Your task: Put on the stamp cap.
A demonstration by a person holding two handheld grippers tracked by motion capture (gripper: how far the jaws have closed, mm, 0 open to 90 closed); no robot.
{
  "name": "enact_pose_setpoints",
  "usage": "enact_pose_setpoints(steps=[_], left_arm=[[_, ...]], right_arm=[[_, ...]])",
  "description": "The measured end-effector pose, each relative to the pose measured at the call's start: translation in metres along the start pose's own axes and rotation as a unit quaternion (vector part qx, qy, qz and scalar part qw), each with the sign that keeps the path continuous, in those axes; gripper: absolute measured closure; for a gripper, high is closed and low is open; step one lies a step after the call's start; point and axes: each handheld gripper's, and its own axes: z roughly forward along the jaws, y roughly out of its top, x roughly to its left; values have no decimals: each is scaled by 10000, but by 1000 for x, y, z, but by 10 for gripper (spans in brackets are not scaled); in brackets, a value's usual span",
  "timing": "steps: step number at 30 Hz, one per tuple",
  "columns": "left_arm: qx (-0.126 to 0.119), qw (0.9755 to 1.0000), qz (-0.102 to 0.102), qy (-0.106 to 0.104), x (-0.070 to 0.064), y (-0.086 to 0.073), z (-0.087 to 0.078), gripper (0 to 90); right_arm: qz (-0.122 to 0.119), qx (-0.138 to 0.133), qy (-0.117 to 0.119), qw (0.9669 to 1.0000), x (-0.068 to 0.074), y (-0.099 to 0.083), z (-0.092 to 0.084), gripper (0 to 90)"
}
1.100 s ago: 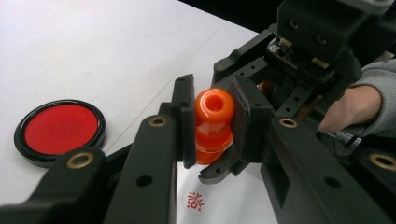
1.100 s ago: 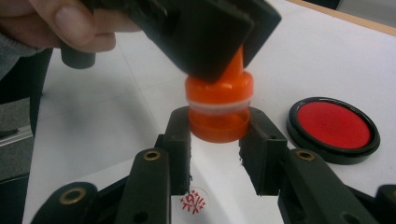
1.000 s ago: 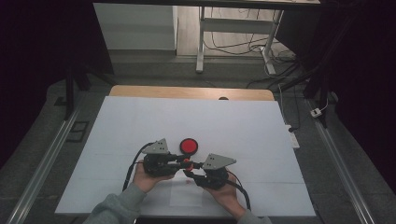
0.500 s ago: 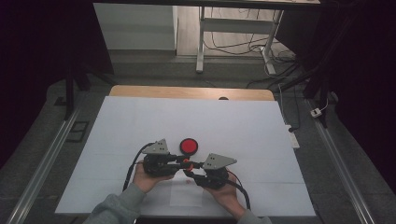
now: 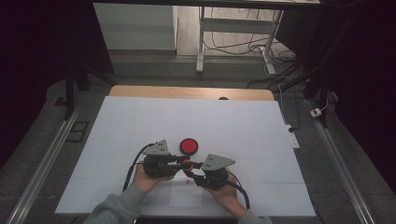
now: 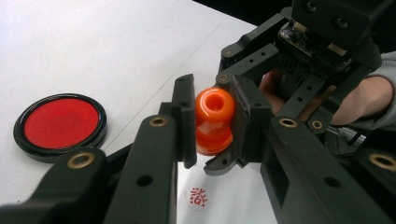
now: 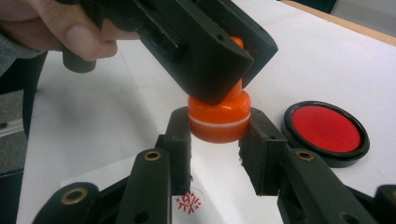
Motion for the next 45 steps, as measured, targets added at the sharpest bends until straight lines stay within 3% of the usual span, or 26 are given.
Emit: enact_pose_setpoints(steps=[6,14,27,33,45], left_arm=[[-58,10000,-23,-29,0,-2,0,731],[-226,9997,-15,68,-4,-6,3,733],[-136,9999,23,72,-5,-3,2,730],[-185,9997,68,131,-6,-2,1,729],[-257,9995,7,184,0,-1,-8,729]], right_arm=[[-107,77,-105,9999,2,2,-1,648],[-31,17,-74,10000,2,2,-2,648],[-7,-15,71,10000,-1,1,-3,640],[39,-92,98,9999,-2,1,-3,576],[126,27,33,9999,-9,-5,-9,479]])
